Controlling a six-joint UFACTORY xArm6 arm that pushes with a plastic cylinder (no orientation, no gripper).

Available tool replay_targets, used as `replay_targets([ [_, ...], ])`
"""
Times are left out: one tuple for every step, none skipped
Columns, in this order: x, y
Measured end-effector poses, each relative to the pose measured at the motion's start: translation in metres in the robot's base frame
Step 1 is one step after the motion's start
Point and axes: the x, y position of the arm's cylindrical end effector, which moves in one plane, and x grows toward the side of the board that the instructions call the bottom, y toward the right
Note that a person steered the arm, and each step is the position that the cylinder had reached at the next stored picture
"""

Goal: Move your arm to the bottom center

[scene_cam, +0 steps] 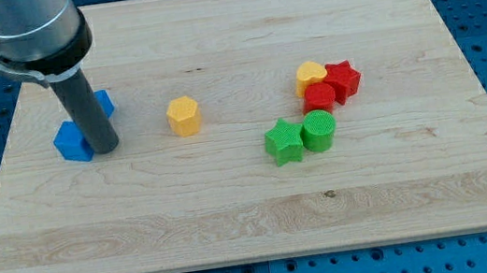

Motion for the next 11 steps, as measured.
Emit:
replay_targets([
  [0.005,0.0],
  [0.036,0.0],
  [0.059,0.0],
  [0.069,0.011],
  [0.077,0.038],
  [0.087,0.076],
  [0.107,0.104],
  [0.136,0.132],
  [0.149,0.155],
  [0.15,0.179],
  [0.15,0.228],
])
